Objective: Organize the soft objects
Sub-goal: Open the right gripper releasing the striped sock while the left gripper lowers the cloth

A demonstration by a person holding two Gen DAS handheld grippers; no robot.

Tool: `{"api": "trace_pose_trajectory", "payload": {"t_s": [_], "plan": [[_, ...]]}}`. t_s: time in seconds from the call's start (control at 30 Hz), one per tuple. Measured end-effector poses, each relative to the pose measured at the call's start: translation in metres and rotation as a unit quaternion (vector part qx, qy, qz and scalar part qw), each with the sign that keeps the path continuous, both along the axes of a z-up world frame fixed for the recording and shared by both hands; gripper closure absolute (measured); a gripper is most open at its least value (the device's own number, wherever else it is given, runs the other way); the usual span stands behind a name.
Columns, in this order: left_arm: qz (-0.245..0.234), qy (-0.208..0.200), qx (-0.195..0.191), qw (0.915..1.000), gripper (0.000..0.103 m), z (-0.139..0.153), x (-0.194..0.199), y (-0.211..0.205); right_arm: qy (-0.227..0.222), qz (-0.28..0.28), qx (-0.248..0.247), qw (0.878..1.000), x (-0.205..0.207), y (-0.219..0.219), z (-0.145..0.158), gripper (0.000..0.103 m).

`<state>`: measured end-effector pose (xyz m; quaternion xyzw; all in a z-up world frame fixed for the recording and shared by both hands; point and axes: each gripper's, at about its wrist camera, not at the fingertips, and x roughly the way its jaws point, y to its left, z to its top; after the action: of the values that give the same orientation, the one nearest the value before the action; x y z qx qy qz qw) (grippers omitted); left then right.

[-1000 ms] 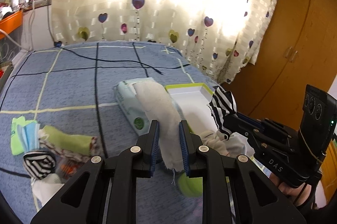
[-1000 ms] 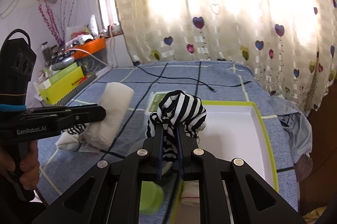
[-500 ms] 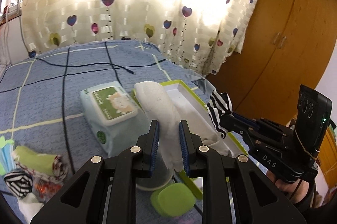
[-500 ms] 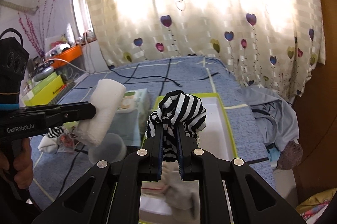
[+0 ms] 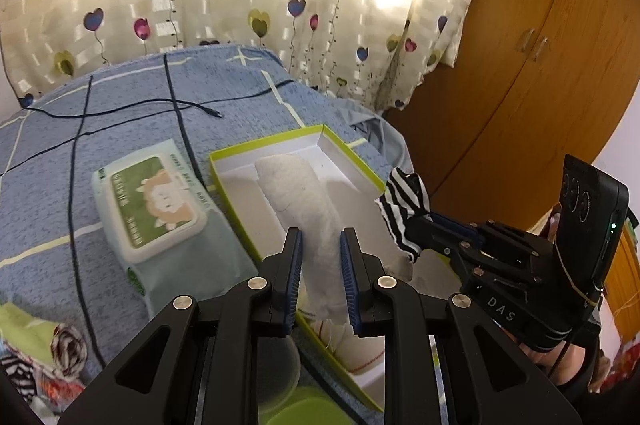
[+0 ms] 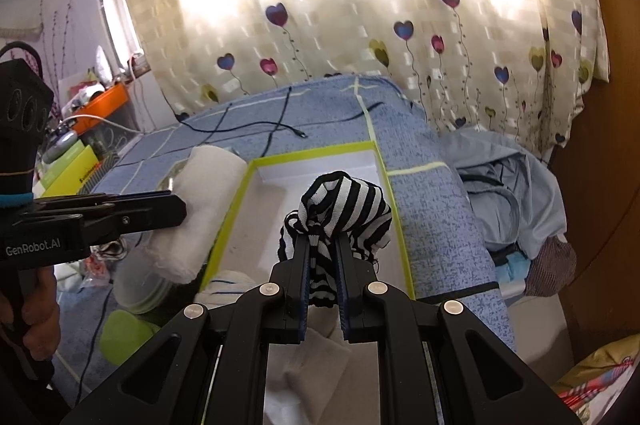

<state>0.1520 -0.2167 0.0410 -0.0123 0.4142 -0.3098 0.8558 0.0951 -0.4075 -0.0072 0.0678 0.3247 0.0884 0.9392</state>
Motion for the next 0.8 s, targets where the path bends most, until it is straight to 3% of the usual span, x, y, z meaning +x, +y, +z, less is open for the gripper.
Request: {"api": "trace_pose_trajectory", "payload": {"t_s": [0.43, 0.5, 0.57, 0.6, 0.8], "plan": [[0.000, 0.017, 0.022, 0.9996, 0.083, -0.013, 0.025, -0.021, 0.011, 0.010, 0.005, 1.000, 0.021, -0.004, -0.010, 0.090], [0.001, 0.020, 0.024, 0.9995, 0.083, -0.015, 0.028, -0.023, 0.014, 0.009, 0.005, 1.000, 0.023, -0.004, -0.012, 0.084], [0.002, 0.024, 0.025, 0.9994, 0.083, -0.019, 0.031, -0.023, 0.017, 0.003, 0.001, 1.000, 0.026, -0.005, -0.013, 0.065], [0.003, 0.026, 0.025, 0.9994, 0.083, -0.020, 0.031, -0.023, 0.018, 0.003, 0.000, 1.000, 0.026, -0.005, -0.014, 0.060], [0.000, 0.036, 0.027, 0.9990, 0.082, -0.026, 0.036, -0.023, 0.017, -0.008, 0.001, 1.000, 0.024, -0.007, -0.014, 0.056]]}}
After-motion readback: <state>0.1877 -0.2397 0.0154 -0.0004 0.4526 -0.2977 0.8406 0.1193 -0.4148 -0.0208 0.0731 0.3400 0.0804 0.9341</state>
